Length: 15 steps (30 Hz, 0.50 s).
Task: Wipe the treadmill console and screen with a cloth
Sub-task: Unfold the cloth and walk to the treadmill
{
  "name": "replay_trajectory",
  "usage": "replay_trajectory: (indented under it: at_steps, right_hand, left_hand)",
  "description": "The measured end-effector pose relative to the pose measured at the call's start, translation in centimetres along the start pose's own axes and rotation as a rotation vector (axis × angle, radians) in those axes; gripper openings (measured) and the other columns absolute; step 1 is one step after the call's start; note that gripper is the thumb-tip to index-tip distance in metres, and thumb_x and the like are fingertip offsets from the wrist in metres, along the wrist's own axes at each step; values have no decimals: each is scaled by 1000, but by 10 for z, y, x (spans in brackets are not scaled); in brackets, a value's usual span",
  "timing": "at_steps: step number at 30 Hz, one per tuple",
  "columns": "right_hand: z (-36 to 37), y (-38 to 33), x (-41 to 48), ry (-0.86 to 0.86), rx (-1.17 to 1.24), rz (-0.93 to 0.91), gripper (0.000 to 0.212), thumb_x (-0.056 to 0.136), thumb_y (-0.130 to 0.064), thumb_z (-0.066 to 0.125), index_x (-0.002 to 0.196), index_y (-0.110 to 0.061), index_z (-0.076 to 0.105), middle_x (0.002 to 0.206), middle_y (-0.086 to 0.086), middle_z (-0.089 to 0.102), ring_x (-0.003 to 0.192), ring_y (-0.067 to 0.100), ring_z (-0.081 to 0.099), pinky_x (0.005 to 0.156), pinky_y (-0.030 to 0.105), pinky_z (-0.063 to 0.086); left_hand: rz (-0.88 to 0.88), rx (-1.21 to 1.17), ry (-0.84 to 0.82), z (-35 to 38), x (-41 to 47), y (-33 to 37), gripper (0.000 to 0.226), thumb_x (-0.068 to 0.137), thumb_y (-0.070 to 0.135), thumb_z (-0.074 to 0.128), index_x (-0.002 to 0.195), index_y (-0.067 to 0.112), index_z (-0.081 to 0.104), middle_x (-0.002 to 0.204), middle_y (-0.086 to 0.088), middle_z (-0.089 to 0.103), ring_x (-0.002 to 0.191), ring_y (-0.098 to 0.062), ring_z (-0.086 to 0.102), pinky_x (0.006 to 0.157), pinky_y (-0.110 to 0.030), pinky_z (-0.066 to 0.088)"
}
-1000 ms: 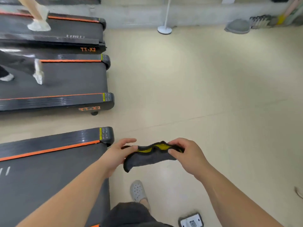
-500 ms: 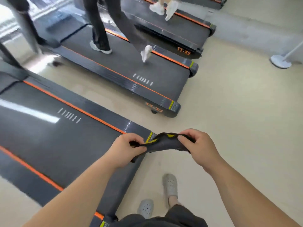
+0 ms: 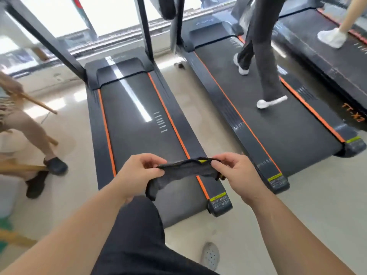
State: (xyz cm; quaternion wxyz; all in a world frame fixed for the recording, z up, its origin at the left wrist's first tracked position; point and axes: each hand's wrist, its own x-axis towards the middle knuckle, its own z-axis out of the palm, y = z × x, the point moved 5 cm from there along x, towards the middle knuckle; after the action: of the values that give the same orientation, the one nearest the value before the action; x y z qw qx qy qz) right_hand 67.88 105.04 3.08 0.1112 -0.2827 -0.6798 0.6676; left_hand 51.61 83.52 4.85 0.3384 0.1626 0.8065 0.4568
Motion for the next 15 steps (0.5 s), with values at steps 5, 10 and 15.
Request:
replay_trajectory:
  at_steps: [5,10,15]
  right_hand:
    - [23,7,51,-65,106,48,23,98,-7,66,84,-21,78,78,-3,75,74,9,66,67,24,52]
    - [49,10,108,-59,128,97,21,100,-8,64,88,-20,77,83,-1,77,75,11,68,65,25,51]
    - [98,-10,202,-53,25,107,17,101,-8,61,95,-13,76,78,-4,75,67,8,65,54,18,48]
  left_hand:
    - [-54,63,77,-18,20,4,27,90,3,69,79,26,79,78,0,76,73,-13,69,67,-30,54]
    - [-41,53,147,-43,68,4,20,89,2,70,82,19,79,79,-4,77,74,-16,73,68,-25,58]
    - [28,-43,222,-103,144,-9,13,85,2,76,82,14,79,78,-5,77,74,-17,74,70,-26,62]
